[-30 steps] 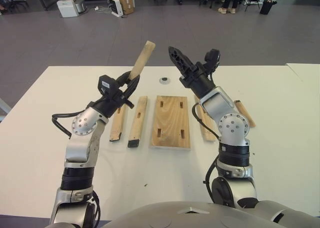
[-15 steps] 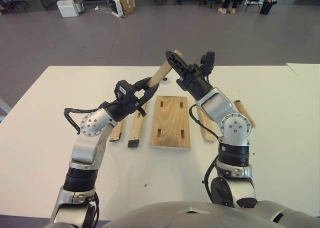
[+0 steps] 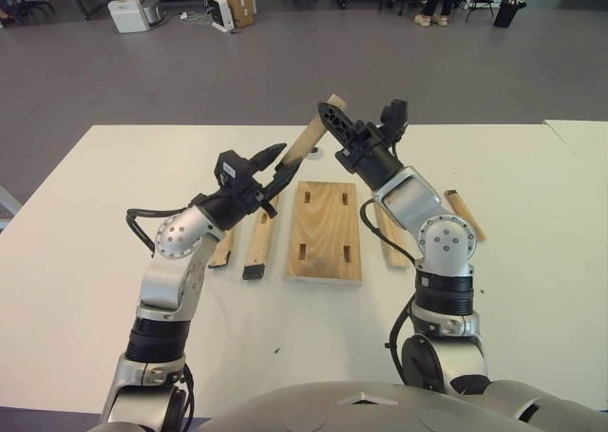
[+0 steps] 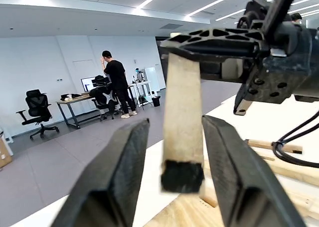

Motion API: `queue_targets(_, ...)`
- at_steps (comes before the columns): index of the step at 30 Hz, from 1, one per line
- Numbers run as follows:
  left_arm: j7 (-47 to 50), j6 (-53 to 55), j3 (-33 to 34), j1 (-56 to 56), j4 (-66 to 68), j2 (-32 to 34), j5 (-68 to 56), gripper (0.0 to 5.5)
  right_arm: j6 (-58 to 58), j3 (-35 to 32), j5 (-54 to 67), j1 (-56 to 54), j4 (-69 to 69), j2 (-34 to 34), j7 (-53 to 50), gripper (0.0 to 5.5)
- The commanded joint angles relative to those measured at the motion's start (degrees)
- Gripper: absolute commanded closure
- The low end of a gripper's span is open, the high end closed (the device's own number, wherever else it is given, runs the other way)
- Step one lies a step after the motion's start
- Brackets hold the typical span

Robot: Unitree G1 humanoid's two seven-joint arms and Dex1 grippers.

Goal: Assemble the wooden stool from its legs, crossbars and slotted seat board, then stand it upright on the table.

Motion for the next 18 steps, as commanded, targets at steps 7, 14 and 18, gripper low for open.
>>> queue_targets(7,10.3,-1.9,-1.0,6.5,1.2,-5.2,6.5,3.22,-26.2,5.4,-36.4,6.2,8.7,-14.5,2.9,5.09)
queue_targets(14,22.3,0.5,0.3,8.9,2.7,-8.6,13.4,3.22,-20.2,2.3,-35.9,11.5,7.5,-10.8,-1.7,5.09)
queue_targets(18,23.8,0.9,0.2,9.3,2.4,-9.3,13.6,3.22,-19.3,2.2,-37.4,13.2,7.1,-9.4,-4.0,5.09)
